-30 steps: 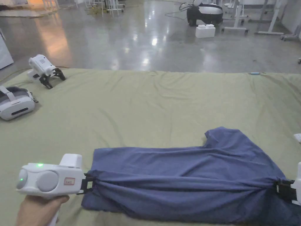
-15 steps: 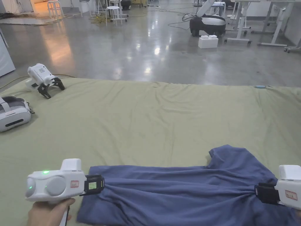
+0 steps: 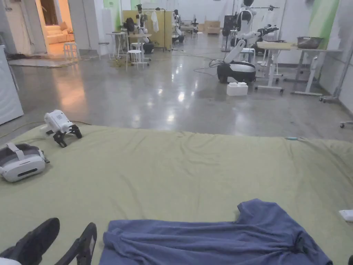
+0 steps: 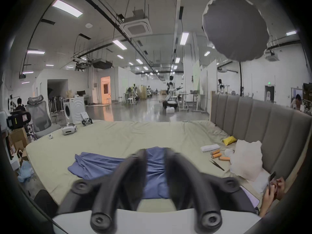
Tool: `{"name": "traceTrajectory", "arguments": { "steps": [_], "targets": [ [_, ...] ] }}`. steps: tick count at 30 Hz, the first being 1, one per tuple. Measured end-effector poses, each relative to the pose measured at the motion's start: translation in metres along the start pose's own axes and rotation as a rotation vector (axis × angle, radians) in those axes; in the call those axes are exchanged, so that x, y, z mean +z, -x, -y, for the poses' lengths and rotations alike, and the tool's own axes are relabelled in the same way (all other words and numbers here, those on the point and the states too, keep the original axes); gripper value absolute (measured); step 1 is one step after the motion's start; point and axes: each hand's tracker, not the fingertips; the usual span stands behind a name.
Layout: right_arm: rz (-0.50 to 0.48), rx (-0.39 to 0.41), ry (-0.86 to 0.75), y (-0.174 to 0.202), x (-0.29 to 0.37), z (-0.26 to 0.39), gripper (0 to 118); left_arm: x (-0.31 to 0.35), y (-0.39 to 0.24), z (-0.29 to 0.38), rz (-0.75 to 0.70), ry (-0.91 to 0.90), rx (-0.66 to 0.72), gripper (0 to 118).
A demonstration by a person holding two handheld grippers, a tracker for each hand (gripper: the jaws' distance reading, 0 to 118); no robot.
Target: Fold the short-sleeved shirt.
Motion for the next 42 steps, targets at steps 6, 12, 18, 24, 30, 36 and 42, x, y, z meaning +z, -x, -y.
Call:
{"name": "traceTrajectory", "arguments": {
  "steps": [6,12,18,24,30,36,42],
  "targets": [
    [-0.009,0.001,-0.044,0.021,0.047,-0.009,0,0.037,-0.020,-0.008,0.036,0.047,0.008,0],
    [-0.016,0.007,-0.035,0.029,0.045,-0.010,0,0.028,-0.016,-0.014,0.044,0.074,0.010,0],
    [-0.039,-0.057,0.043,0.022,0.030,0.003,0,-0.057,0.024,0.048,0.094,0.325,0.214,38],
    [-0.030,-0.110,0.158,0.004,0.016,0.030,0,-0.194,0.060,0.172,0.016,0.637,0.237,61],
    [0.047,-0.107,0.255,-0.016,0.008,0.048,0,-0.254,0.071,0.230,-0.058,0.721,0.258,62],
    [0.070,-0.130,0.339,-0.030,-0.021,0.063,0,-0.265,0.053,0.242,-0.083,0.797,0.145,43],
    [0.134,-0.174,0.461,-0.060,-0.122,0.105,70,-0.270,0.038,0.236,-0.079,0.830,0.075,14]
  ]
}}
